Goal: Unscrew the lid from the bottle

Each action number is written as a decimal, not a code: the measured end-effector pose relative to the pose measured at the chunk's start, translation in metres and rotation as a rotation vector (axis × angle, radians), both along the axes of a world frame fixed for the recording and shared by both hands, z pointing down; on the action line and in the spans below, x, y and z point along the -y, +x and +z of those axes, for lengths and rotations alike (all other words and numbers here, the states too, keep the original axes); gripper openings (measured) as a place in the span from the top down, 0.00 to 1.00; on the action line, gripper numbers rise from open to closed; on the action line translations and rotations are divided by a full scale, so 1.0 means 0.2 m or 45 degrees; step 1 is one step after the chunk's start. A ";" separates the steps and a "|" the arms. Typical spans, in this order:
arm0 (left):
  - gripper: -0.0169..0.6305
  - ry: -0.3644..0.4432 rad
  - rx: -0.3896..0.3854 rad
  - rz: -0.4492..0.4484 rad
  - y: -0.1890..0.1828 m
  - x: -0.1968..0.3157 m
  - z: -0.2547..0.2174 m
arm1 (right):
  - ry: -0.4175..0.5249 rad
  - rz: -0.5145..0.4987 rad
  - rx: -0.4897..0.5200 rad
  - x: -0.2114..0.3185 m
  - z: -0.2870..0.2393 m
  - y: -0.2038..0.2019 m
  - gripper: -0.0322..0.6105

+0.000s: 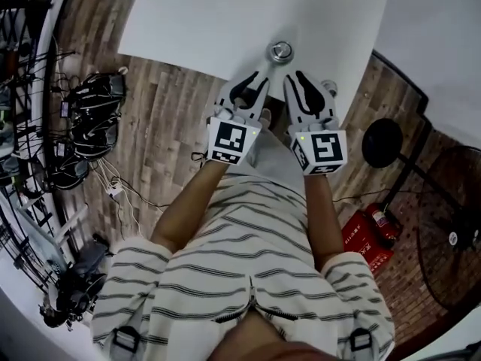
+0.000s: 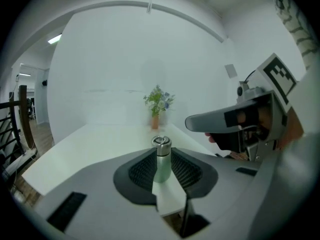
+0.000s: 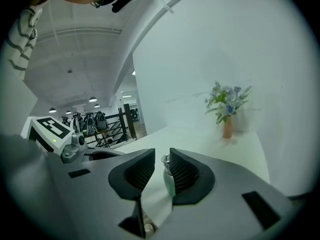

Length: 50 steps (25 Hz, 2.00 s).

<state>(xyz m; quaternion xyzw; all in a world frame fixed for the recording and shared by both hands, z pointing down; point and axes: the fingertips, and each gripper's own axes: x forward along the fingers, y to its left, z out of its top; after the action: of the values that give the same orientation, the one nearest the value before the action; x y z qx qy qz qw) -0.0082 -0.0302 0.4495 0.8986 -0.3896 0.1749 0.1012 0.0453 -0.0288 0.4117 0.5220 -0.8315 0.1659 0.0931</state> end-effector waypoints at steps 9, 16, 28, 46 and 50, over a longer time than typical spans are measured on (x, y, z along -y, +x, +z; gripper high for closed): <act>0.74 -0.036 0.044 0.068 0.07 0.07 0.19 | -0.083 -0.009 -0.058 0.09 0.20 0.02 0.68; 0.63 0.018 0.068 0.129 0.13 0.12 0.25 | -0.093 -0.070 -0.107 0.15 0.26 0.01 0.55; 0.49 0.068 0.109 0.256 0.22 0.23 0.34 | -0.059 -0.228 -0.159 0.27 0.32 -0.02 0.49; 0.50 0.080 0.138 0.324 0.31 0.30 0.41 | -0.071 -0.266 -0.206 0.33 0.37 -0.05 0.53; 0.50 0.077 0.144 0.326 0.31 0.29 0.42 | -0.068 -0.289 -0.221 0.32 0.38 -0.04 0.54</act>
<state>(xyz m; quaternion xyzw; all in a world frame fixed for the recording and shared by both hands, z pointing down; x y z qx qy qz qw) 0.0545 -0.0881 0.5330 0.9323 -0.2818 0.2248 0.0288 0.0364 -0.0926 0.4873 0.4343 -0.8693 0.1304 0.1966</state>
